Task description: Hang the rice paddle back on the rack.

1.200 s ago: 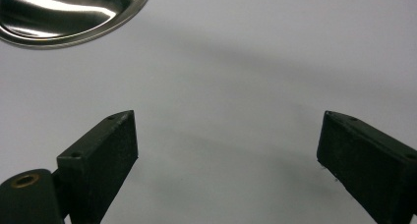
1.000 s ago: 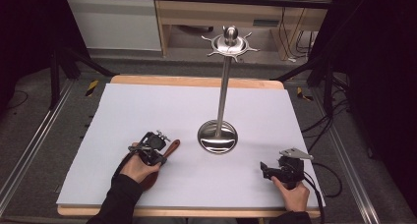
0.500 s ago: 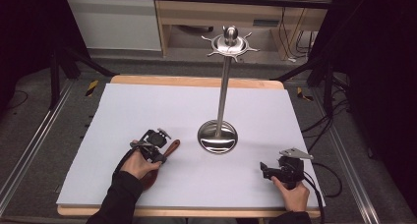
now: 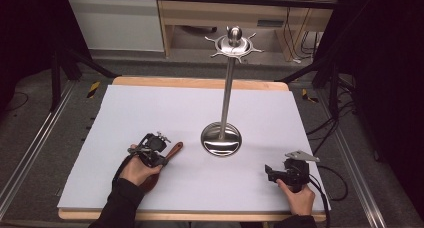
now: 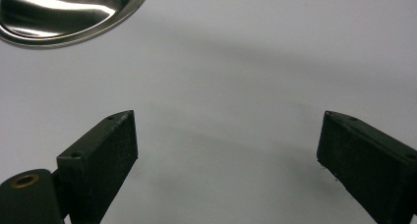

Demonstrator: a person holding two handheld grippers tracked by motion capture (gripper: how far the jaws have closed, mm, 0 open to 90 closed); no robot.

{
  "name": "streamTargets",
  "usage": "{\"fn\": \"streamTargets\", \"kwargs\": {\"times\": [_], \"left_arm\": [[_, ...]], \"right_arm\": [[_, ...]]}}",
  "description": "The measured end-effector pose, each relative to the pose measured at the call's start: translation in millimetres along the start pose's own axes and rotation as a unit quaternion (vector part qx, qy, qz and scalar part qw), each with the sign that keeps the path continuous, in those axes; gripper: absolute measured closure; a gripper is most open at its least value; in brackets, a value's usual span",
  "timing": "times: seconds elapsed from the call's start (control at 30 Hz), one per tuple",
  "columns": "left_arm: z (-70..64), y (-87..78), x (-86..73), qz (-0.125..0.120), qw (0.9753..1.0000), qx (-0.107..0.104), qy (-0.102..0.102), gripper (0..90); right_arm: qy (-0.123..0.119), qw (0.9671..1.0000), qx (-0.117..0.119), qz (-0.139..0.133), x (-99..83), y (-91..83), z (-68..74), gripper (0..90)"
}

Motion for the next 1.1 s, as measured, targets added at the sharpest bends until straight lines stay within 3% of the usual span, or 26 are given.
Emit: {"fn": "streamTargets", "kwargs": {"times": [0.37,0.47,0.77,0.9,0.97,1.0,1.03,1.1], "left_arm": [[3.2,-21.9,0.4,-0.059,0.9982,-0.002,-0.011,77.9],[5.2,-30.3,-0.3,-0.091,0.9956,-0.009,-0.023,78.0],[7.6,-50.8,-0.7,-0.139,0.9900,0.002,-0.027,78.1],[8.4,-56.3,-0.8,-0.155,0.9876,0.005,-0.025,78.1],[9.8,-60.9,0.2,-0.174,0.9843,0.013,-0.024,78.2],[9.8,-60.9,0.2,-0.174,0.9843,0.013,-0.024,78.1],[10.5,-63.3,1.2,-0.185,0.9822,0.018,-0.024,78.1],[10.5,-66.7,1.5,-0.195,0.9803,0.020,-0.024,78.2]], "right_arm": [[0.002,1.0000,0.002,-0.001,0.2,-0.8,0.0,8.8],[-0.005,1.0000,0.000,-0.004,0.7,-0.5,-1.5,8.8],[0.003,1.0000,0.001,-0.002,0.1,-2.0,-0.3,8.8],[-0.007,1.0000,0.001,-0.004,0.4,-1.3,-0.5,8.8],[-0.007,1.0000,0.002,-0.003,0.6,-1.4,0.3,8.8],[-0.007,1.0000,0.002,-0.003,0.6,-1.4,0.3,8.8],[-0.006,1.0000,0.002,-0.003,0.5,-1.5,0.2,8.8],[-0.005,1.0000,0.003,-0.003,0.4,-1.6,0.8,8.8]]}}
Point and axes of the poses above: each handheld gripper's, and its own axes: y roughly forward along the jaws, x roughly out of its top, z roughly to its left, the point moved 10 cm from there along y, roughly forward along the jaws, and after that the axes turned 1 degree about -x, right-handed, at the moved point
